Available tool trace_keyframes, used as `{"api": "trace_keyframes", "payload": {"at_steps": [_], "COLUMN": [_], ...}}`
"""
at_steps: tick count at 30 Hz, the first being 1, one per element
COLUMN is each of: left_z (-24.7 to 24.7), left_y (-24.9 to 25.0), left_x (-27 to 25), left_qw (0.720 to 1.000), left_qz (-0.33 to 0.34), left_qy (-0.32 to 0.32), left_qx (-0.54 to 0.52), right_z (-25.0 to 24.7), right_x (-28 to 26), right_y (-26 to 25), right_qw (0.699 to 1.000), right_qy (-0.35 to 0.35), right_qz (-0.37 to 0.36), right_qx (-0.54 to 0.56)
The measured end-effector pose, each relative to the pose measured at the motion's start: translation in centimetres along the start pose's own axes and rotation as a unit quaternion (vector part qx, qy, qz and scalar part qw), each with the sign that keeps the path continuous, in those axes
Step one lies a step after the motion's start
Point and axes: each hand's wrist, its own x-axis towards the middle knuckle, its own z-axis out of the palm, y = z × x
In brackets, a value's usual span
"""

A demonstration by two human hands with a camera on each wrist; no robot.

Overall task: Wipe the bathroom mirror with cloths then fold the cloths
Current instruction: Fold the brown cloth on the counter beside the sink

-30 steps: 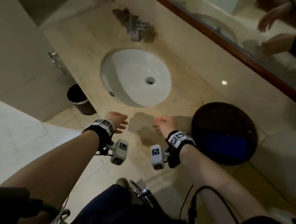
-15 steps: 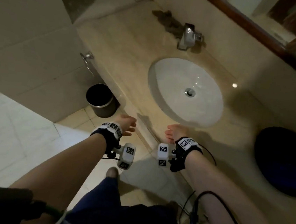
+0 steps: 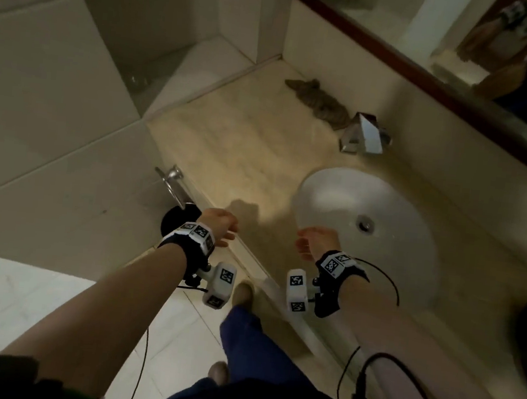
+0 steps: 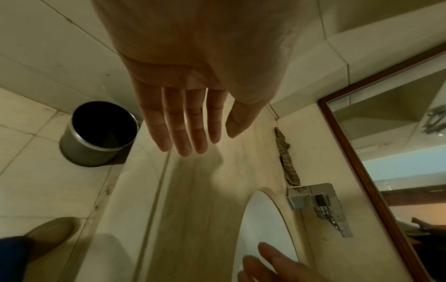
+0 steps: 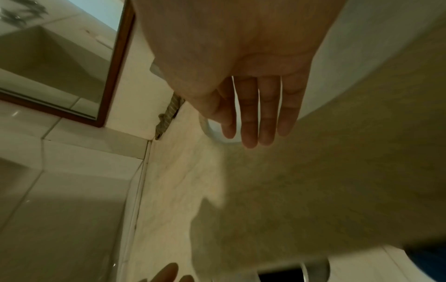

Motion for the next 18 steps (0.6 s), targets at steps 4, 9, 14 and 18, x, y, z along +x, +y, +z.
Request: {"api": "trace_keyframes", "payload": {"at_steps": [4,9,14,18], "left_z": [-0.6,-1.8,-0.2,3.2], "left_y": [5.3,13.0,19.5,23.2], "left_x": [4.5,10.9,16.8,22.0], "left_qw": [0.998,0.995,0.992,0.985], "left_qz": [0.026,0.031,0.036,0.044], "left_qy": [0.009,0.008,-0.001,-0.043], "left_qx": [0.05,0.098,0.121,0.159], "right_z": [2.2,3.3,3.1,1.4], "right_x": [6.0,10.5,16.4,18.8], "right_y": [-5.0,-11.1,-14.9,-18.1], "right_qw": [0.999,0.998,0.996,0.987], "right_qy": [-0.02,-0.037,0.007,0.08], "right_qz": [0.002,-0.003,-0.012,-0.05], "right_qx": [-0.036,-0.054,-0.088,-0.129]}}
